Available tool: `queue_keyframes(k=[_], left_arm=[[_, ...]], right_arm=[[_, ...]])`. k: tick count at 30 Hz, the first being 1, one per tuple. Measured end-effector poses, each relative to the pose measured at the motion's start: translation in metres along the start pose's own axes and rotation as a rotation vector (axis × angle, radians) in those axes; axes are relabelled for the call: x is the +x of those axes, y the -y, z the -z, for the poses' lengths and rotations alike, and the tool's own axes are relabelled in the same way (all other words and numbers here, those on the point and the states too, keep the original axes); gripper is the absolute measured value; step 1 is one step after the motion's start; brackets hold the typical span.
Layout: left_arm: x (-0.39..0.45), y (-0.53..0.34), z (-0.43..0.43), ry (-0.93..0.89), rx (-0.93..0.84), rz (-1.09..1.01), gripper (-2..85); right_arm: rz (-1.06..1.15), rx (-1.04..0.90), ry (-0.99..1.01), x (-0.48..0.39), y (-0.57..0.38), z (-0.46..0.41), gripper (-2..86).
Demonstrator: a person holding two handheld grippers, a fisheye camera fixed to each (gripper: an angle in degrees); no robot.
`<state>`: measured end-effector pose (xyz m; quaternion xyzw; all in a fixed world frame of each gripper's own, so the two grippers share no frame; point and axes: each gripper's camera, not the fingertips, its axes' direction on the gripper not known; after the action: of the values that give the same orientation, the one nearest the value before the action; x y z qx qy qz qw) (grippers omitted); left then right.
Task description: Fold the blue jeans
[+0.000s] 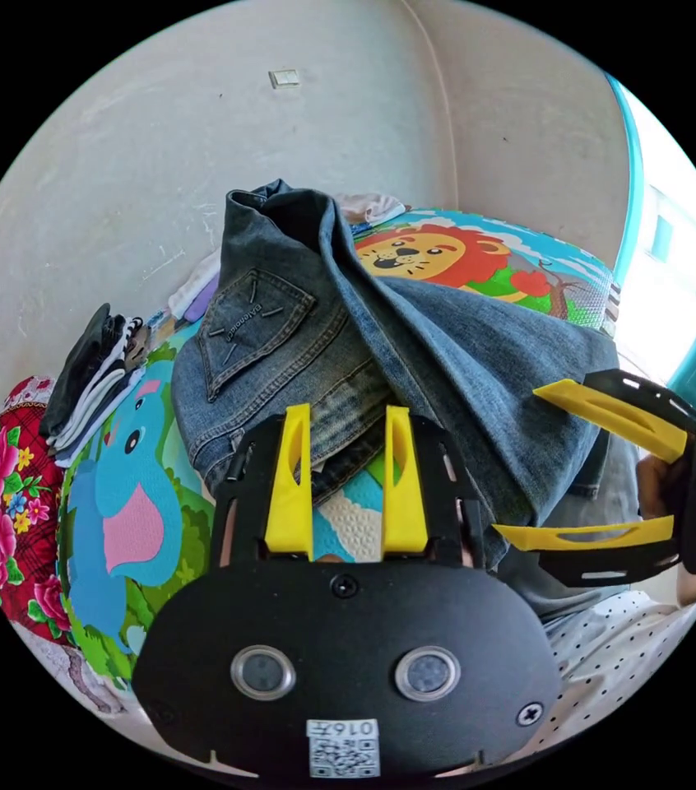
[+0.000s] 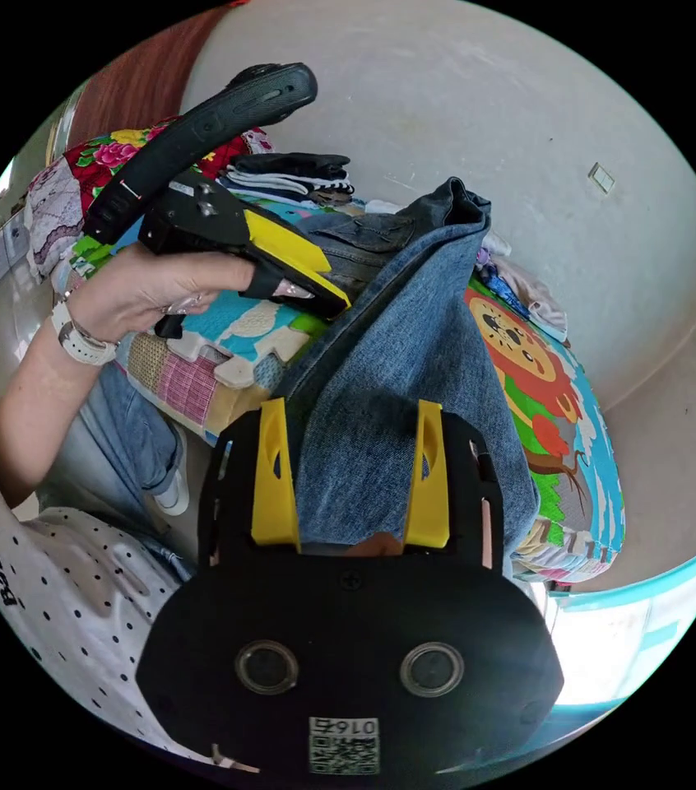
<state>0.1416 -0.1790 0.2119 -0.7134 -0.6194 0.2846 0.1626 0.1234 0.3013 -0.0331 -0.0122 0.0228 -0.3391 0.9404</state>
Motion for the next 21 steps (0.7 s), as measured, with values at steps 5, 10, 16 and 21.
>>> queue_keyframes(k=[5,10,16,21], left_arm=[[-0.029,-0.021,-0.013,-0.008,-0.018,0.052,13.2],[-0.063,-0.053,-0.026,-0.109,-0.031,0.069,10.5],[-0.115,-0.12,-0.017,-0.078,0.097,0.129,5.4],[-0.175,-0.2,0.004,-0.107,0.3,0.305,5.0]], right_arm=[[0.011,0.01,-0.011,0.001,-0.017,0.018,15.3],[-0.001,-0.009,0.025,0.003,-0.028,0.024,11.8],[0.028,0.003,-0.011,-0.001,-0.037,0.037,4.7],[-0.081,0.078,-0.028,0.016,-0.045,0.06,2.9]])
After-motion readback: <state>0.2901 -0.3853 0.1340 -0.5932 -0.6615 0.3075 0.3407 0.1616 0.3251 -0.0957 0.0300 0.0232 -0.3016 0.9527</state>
